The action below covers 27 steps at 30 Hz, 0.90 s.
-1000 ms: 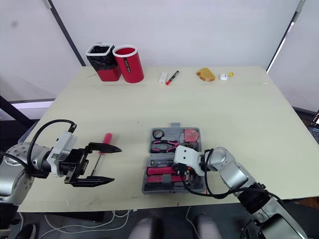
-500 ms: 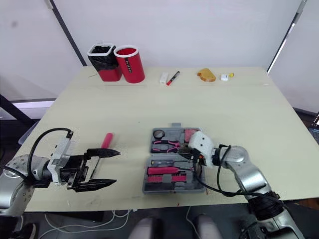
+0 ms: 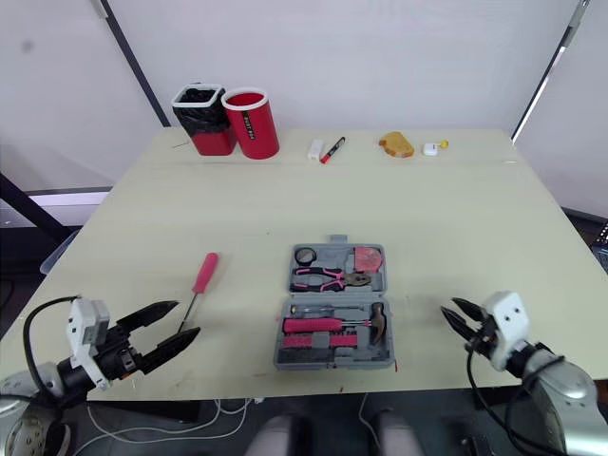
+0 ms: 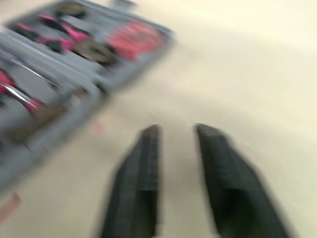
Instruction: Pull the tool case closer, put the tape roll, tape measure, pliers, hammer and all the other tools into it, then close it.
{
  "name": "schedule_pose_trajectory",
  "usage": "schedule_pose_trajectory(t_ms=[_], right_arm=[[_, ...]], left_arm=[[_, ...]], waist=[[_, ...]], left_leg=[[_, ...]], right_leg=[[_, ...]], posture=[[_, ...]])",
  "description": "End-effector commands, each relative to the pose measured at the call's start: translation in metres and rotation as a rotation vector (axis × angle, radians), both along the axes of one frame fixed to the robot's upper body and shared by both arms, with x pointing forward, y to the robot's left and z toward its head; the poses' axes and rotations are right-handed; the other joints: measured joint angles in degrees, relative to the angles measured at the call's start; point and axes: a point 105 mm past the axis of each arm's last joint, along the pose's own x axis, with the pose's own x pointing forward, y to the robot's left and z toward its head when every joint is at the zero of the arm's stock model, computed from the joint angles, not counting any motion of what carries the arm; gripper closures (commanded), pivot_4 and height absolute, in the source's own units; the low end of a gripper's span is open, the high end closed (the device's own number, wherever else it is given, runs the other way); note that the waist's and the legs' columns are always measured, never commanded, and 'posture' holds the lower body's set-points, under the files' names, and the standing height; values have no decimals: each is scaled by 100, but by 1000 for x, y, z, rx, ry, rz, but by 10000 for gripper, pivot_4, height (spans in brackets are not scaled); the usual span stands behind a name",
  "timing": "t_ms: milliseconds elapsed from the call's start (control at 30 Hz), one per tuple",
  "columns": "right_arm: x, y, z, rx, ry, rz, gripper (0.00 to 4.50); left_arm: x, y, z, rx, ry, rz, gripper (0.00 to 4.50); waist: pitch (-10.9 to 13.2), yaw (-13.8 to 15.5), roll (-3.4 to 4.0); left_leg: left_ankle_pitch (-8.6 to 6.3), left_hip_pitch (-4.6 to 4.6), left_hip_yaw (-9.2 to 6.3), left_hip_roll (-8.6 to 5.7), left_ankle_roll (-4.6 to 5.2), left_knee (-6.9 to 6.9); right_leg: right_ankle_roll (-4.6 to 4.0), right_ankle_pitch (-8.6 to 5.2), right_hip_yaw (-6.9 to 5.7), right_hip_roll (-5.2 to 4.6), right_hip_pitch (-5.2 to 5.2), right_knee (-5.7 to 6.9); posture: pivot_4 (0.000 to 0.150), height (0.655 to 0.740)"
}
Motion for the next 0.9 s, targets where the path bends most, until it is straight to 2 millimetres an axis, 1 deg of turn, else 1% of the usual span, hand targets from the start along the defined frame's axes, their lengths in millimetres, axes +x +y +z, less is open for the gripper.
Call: schedule_pose_trajectory(t_ms=[33, 100, 133, 200, 300, 400, 533, 600, 667, 833, 900], right_arm=[[-7, -15, 9, 22, -60, -56, 11980], [-12, -27, 5, 28, -57, -116, 2679], [-15, -30, 4, 37, -54, -127, 809], [-21, -37, 0, 44, -50, -165, 809], [-26, -43, -3, 44, -42, -191, 809], [-29, -43, -6, 43, -38, -181, 809], [-24, -36, -1, 35, -60, -123, 809], [-21, -27, 6, 44, -72, -61, 809], [-19, -11, 15, 67, -82, 33, 809], [-16, 36, 44, 93, -120, 296, 809], [-19, 58, 57, 101, -127, 437, 809]], left_arm=[[-1, 20, 5, 32, -63, 142, 0], [-2, 31, 0, 40, -66, 238, 0], [-3, 35, -1, 37, -68, 275, 0], [-5, 45, -5, 39, -64, 352, 0], [-8, 50, -11, 45, -52, 403, 0], [-8, 49, -16, 59, -42, 411, 0], [4, 44, -15, 73, -45, 399, 0], [11, 44, -14, 89, -44, 405, 0], [20, 46, -14, 90, -44, 426, 0], [44, 34, -20, 115, -9, 425, 0], [56, 29, -21, 124, -4, 436, 0]], waist=[[-1, 1, -1], [-7, 7, 0], [-8, 7, -2], [-10, 9, -5], [-15, 5, -11], [-20, 6, -15], [-23, 12, -14], [-25, 14, -15], [-26, 14, -14], [-29, 9, -17], [-28, 13, -16]], left_leg=[[0, 2, 1, 0, 0, 1], [0, 6, 4, 0, 0, 1], [0, 8, 5, 0, 0, 1], [0, 7, 7, 0, 0, 1], [0, 7, 9, 0, 0, 0], [0, 9, 10, 1, 0, 0], [0, 9, 11, 1, 0, 0], [0, 9, 13, 0, 0, 0], [0, 9, 11, 0, 0, 1], [0, 9, 8, 1, 0, 0], [0, 9, 9, 1, 0, 0]], right_leg=[[-7, -5, 1, 0, 0, 0], [-15, -10, 4, 0, 2, 1], [-17, -11, 5, 0, 4, 1], [-18, -11, 6, 0, 4, 0], [-18, -11, 8, -1, 4, -1], [-18, -12, 8, -1, 4, 0], [-18, -11, 9, -1, 4, 0], [-18, -11, 10, -1, 4, 0], [-19, -11, 9, 0, 5, 0], [2, 2, 7, 2, 6, 1], [3, 3, 8, 1, 6, 1]], posture=[[1500, 7400], [1500, 7400], [1500, 7400], [1500, 7400], [1500, 7400], [1500, 7400], [1500, 7400], [1500, 7400], [1500, 7400], [1500, 7400], [1500, 7400]])
